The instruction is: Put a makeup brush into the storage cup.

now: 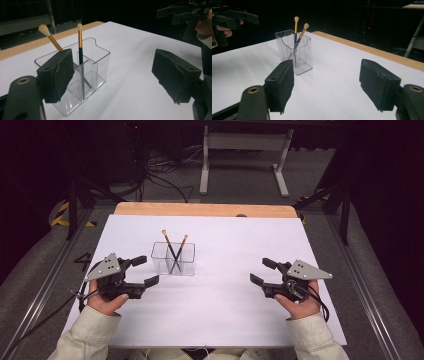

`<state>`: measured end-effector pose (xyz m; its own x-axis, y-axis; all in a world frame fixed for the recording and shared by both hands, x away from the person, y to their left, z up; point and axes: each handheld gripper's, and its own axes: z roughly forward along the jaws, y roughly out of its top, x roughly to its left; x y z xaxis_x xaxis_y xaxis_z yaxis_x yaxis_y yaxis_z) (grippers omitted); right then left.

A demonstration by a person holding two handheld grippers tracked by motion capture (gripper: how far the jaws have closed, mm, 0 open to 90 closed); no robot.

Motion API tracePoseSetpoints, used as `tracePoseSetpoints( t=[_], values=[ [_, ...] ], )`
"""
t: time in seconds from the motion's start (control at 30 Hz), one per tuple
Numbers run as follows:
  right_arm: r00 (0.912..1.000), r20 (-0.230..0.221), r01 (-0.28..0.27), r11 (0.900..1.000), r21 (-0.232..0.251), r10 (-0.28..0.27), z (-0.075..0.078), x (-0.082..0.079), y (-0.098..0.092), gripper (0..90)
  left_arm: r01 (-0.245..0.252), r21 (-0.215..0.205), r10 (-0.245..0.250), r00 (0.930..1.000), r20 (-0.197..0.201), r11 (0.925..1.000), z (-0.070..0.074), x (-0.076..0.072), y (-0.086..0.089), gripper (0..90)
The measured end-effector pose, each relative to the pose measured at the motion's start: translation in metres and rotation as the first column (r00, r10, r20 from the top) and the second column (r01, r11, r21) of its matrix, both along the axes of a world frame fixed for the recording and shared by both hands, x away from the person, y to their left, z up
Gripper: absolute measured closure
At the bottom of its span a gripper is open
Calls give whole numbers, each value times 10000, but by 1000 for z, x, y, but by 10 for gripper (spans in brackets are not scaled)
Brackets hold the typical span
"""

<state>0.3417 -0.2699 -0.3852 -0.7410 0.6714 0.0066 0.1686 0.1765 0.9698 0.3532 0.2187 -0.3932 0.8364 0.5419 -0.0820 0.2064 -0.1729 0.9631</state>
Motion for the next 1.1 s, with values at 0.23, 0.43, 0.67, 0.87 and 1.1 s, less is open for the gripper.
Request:
tracePoseSetpoints(
  t=[0.23,0.43,0.67,0.87,1.1],
  values=[
    [9997,-136,185,9995,-238,-189,-9,0,-9,268,-166,318,179,9990,-418,9994,-17,-2,10,172],
    [9992,-329,201,9994,-291,-211,-15,1,-13,264,-259,269,272,9986,-457,9993,-25,-6,17,167],
    [9991,-361,211,9984,-525,-230,-22,1,-17,263,-214,410,243,9970,-728,9989,-36,-7,21,154],
    [9982,-234,531,9968,-600,-545,-34,0,-20,263,-223,561,271,9958,-869,9982,-46,-7,25,150],
    [9965,-265,770,9949,-652,-789,-44,-1,-24,250,-372,566,421,9952,-878,9977,-58,-8,27,153]
  ],
)
